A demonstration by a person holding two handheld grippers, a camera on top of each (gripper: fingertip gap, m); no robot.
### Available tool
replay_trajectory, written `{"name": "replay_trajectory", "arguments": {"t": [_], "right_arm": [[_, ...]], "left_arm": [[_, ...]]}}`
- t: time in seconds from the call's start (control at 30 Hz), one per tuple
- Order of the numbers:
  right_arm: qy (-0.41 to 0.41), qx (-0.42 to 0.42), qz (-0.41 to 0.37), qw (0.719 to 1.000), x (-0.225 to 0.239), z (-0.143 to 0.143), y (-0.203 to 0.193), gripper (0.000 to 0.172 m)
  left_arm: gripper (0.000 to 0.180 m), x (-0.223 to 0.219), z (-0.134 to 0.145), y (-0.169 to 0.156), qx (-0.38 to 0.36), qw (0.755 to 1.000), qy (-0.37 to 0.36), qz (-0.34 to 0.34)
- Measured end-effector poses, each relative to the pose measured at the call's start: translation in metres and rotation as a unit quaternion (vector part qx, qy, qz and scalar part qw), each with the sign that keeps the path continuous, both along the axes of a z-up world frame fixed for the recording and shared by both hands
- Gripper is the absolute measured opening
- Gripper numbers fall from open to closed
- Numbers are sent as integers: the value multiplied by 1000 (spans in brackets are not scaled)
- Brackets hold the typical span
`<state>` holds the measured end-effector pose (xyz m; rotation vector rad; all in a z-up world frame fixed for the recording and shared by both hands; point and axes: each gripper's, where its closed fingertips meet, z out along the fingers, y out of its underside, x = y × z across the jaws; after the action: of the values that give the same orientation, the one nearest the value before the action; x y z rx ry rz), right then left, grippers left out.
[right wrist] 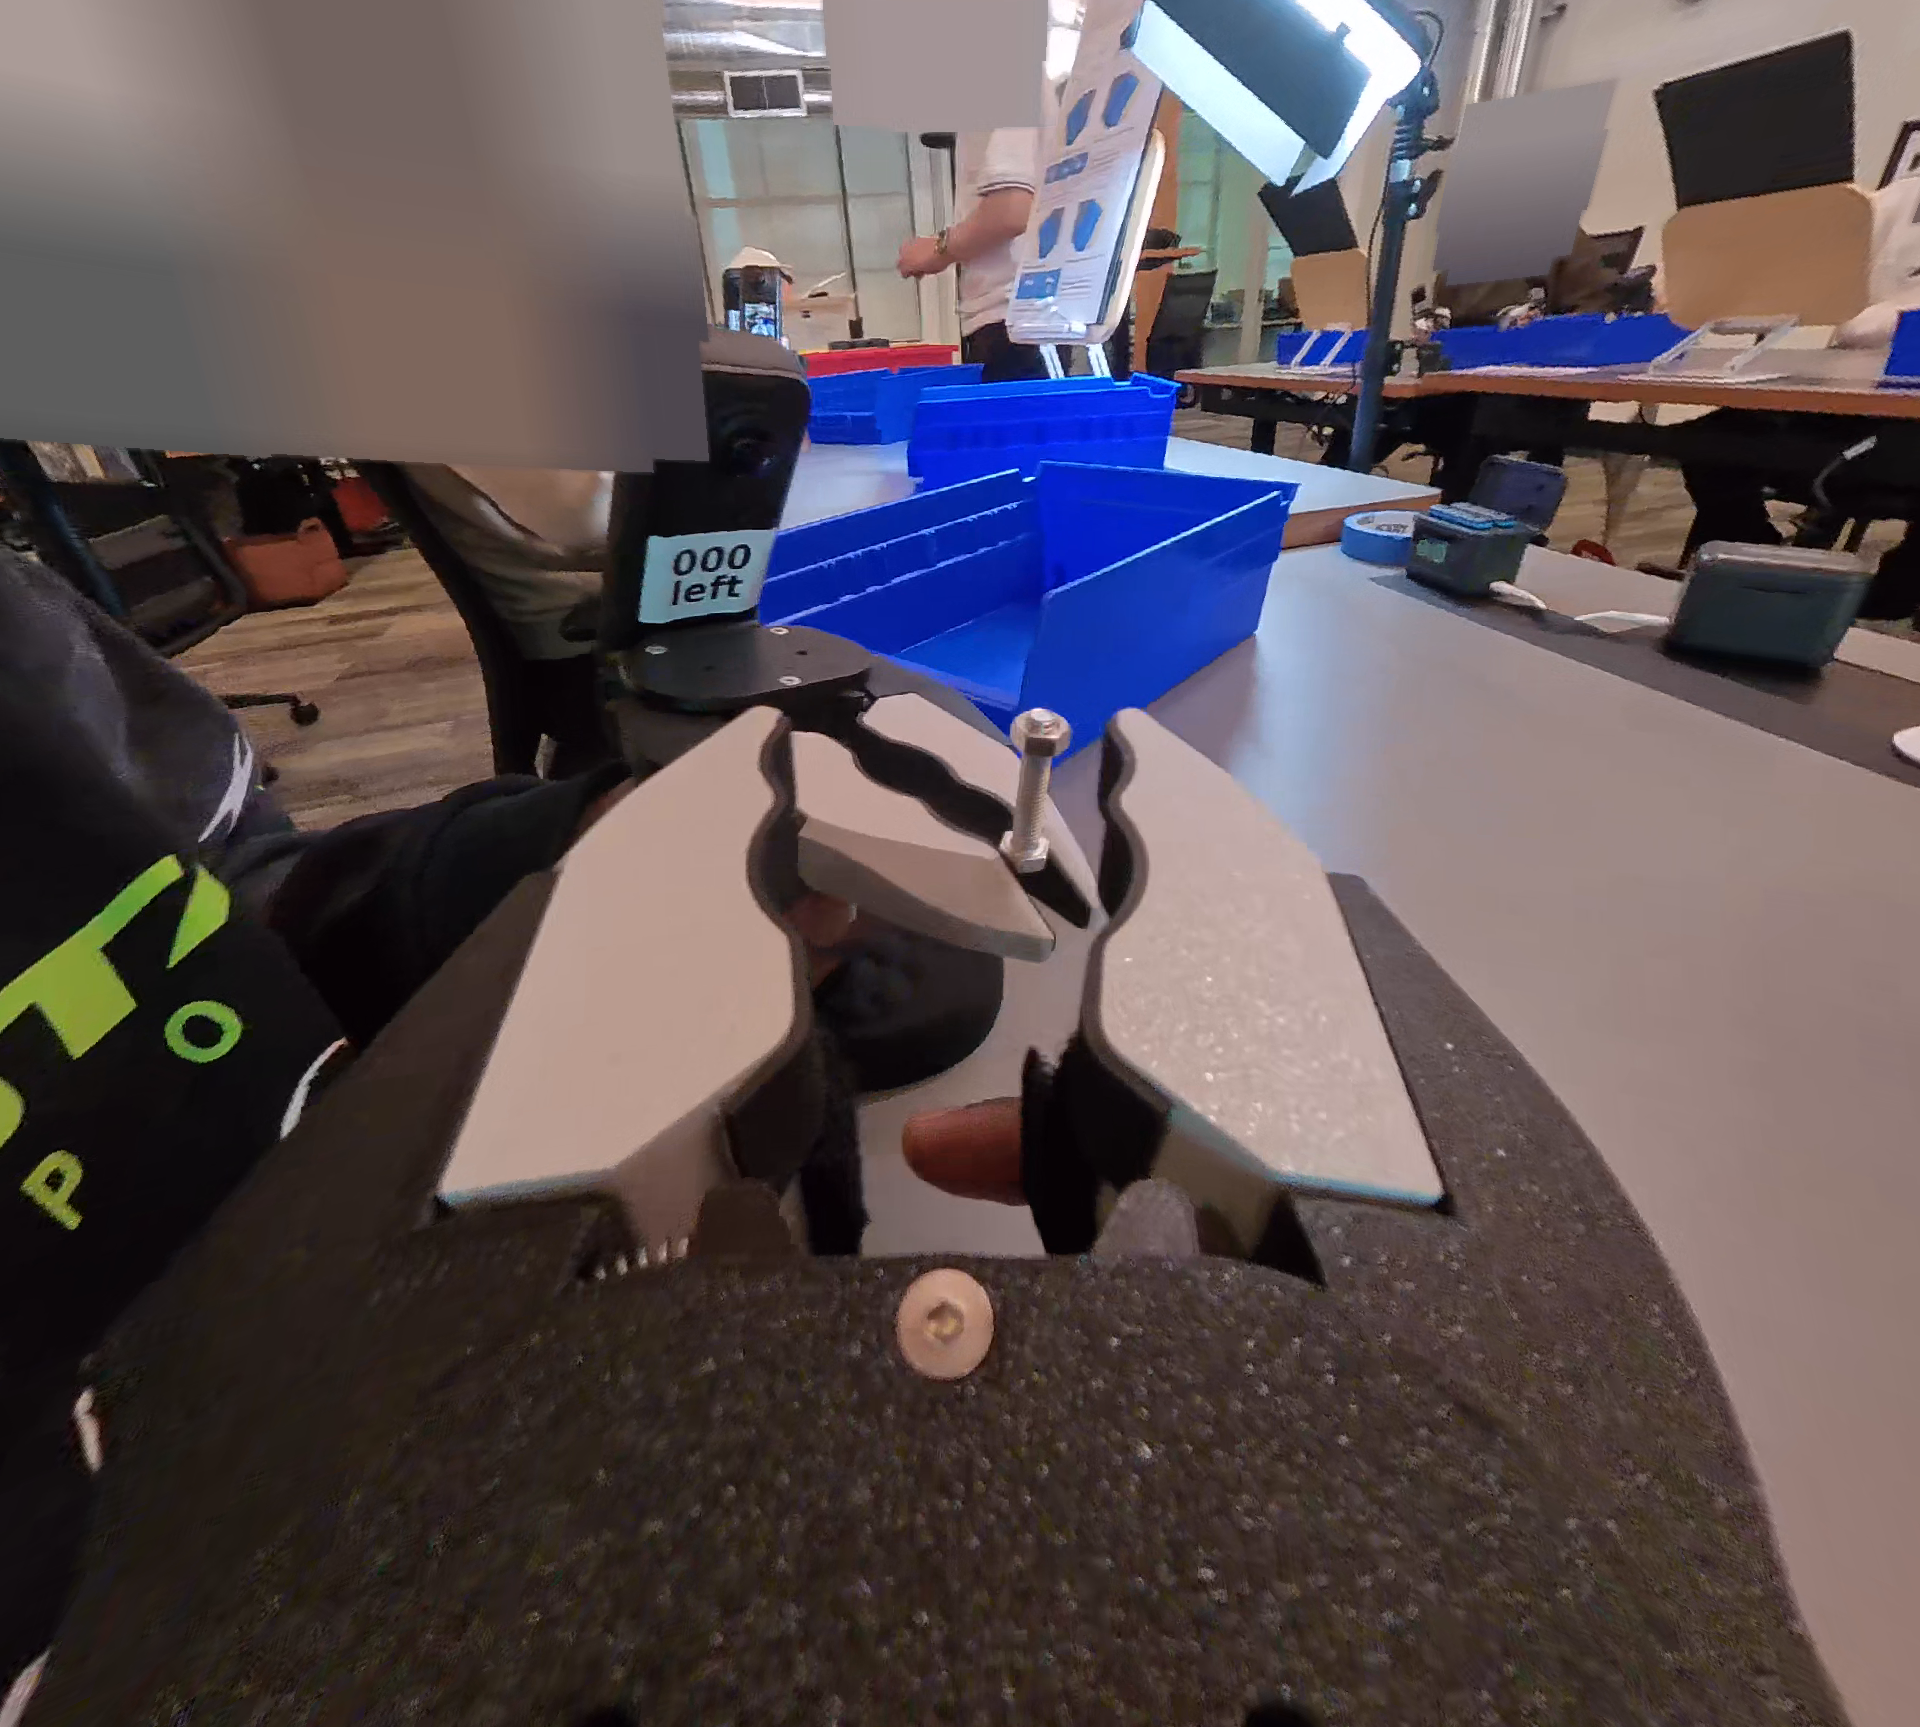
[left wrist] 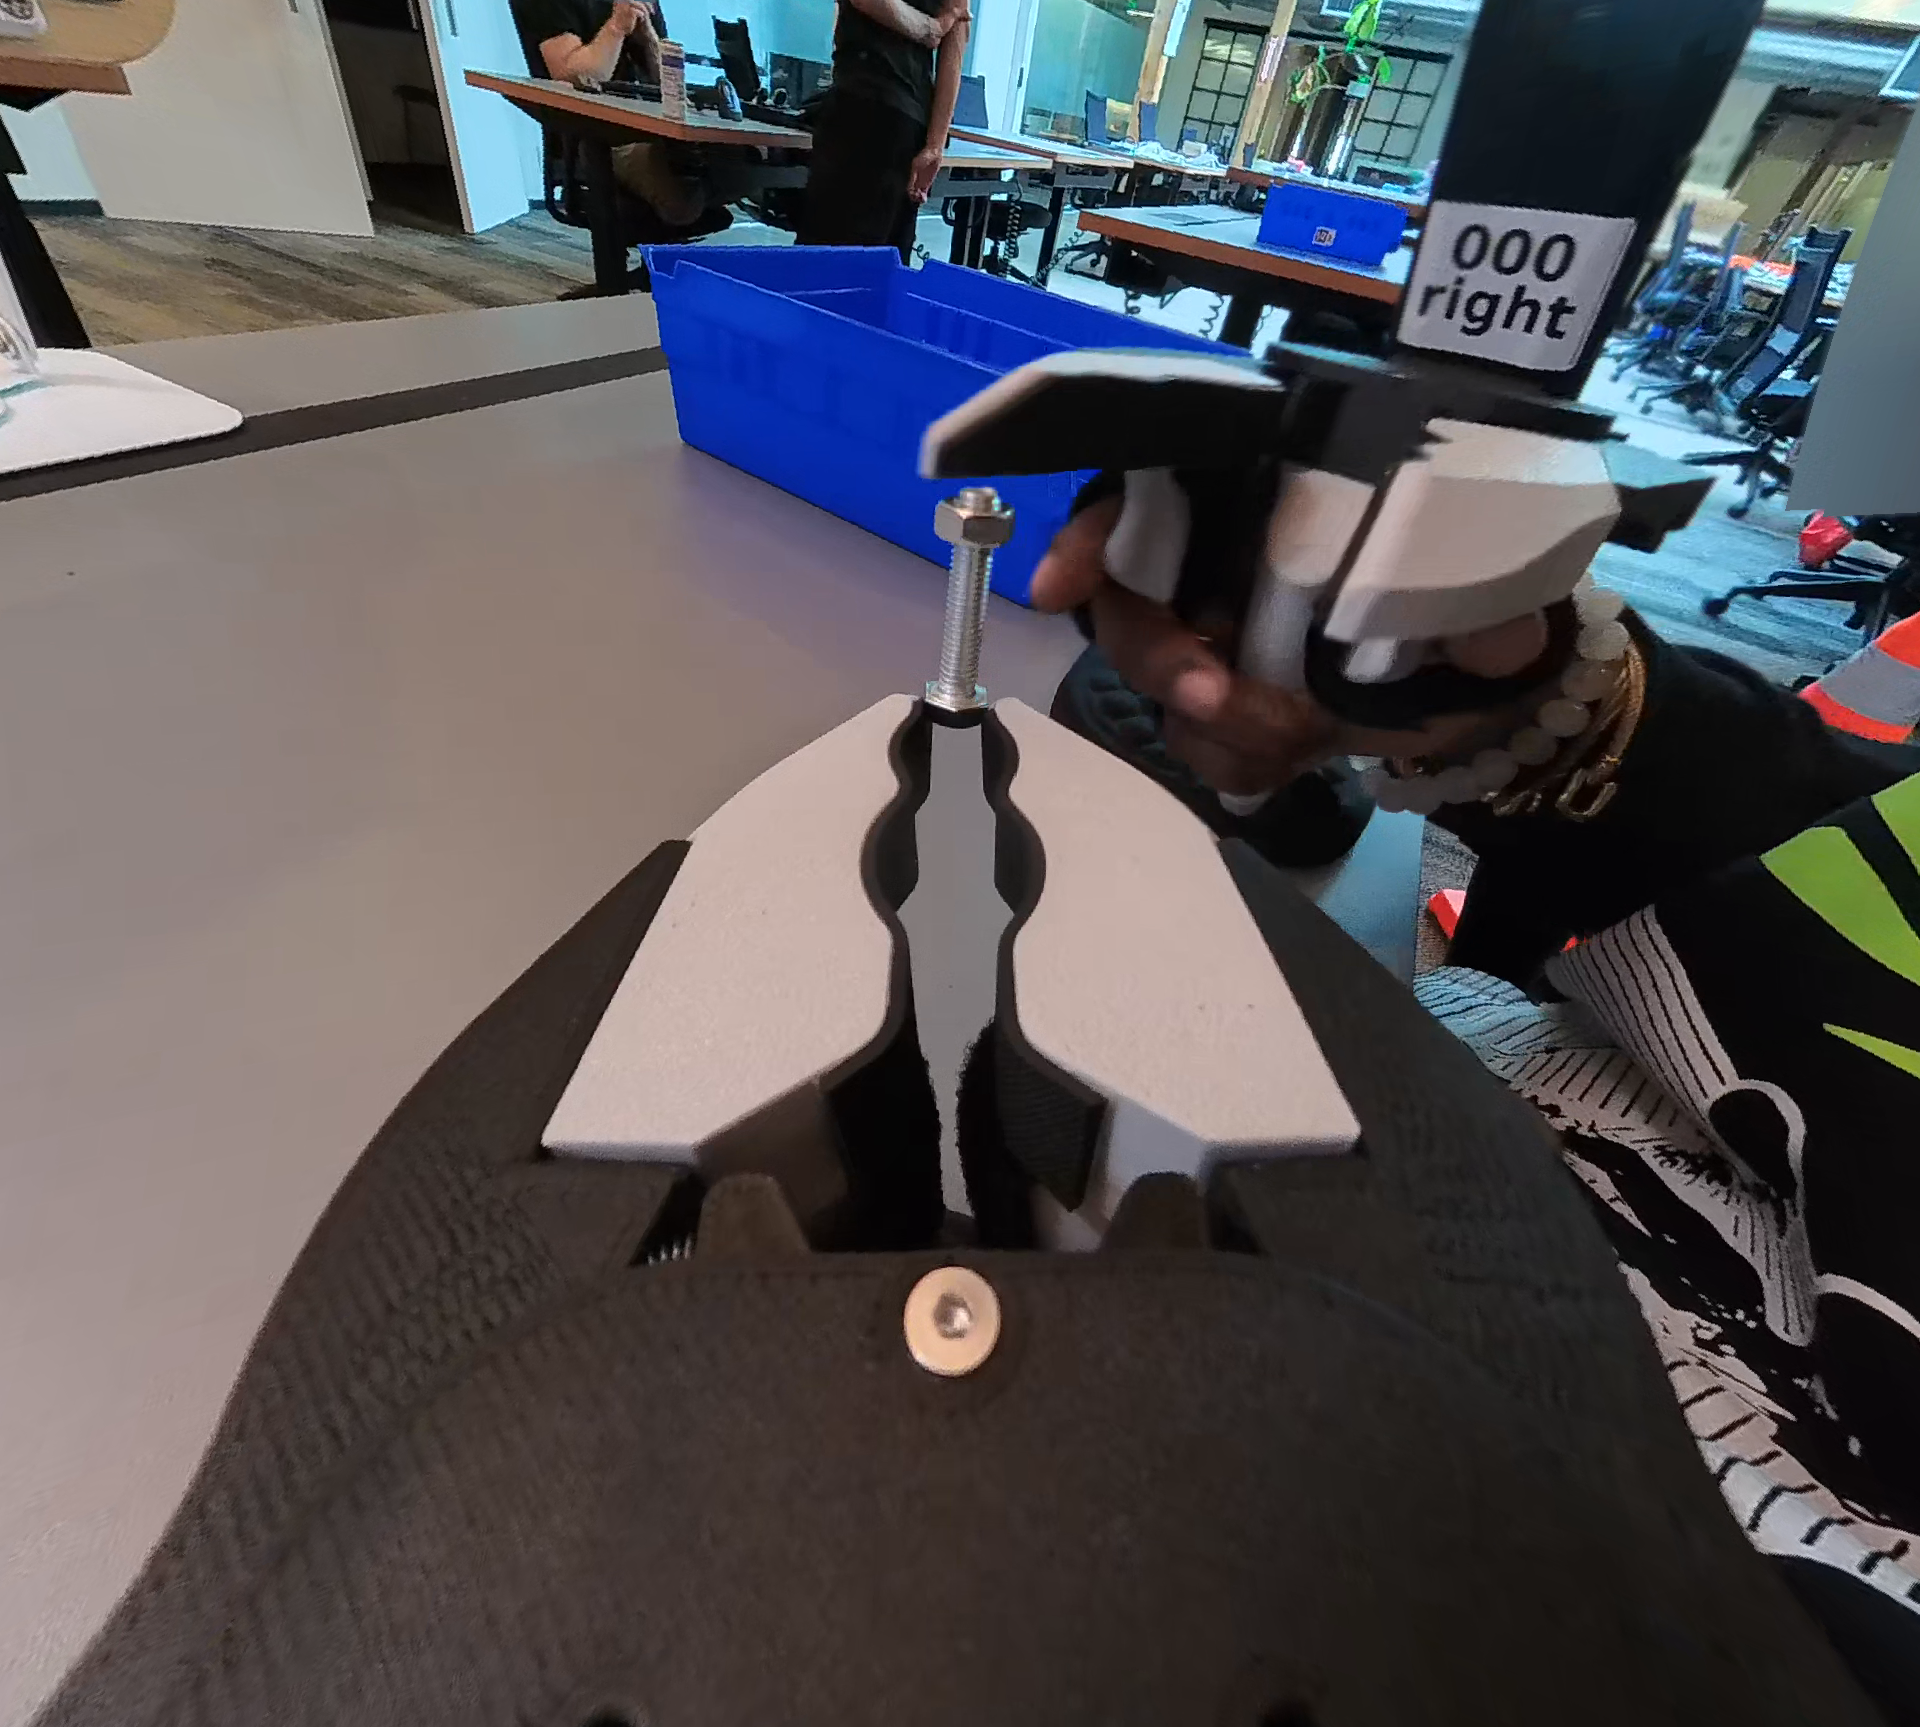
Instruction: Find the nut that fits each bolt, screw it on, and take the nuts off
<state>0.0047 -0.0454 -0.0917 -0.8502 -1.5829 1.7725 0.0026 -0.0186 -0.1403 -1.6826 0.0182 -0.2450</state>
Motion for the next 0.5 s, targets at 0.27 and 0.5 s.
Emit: {"name": "replay_trajectory", "arguments": {"t": [0.27, 0.5], "right_arm": [[-21, 15, 44, 999, -15, -8, -22, 64], [-3, 6, 12, 1000, 3, -4, -4, 42]], "left_arm": [[9, 2, -3, 2, -12, 1000, 3, -8], [9, -5, -1, 1, -2, 1000, -18, 9]]}}
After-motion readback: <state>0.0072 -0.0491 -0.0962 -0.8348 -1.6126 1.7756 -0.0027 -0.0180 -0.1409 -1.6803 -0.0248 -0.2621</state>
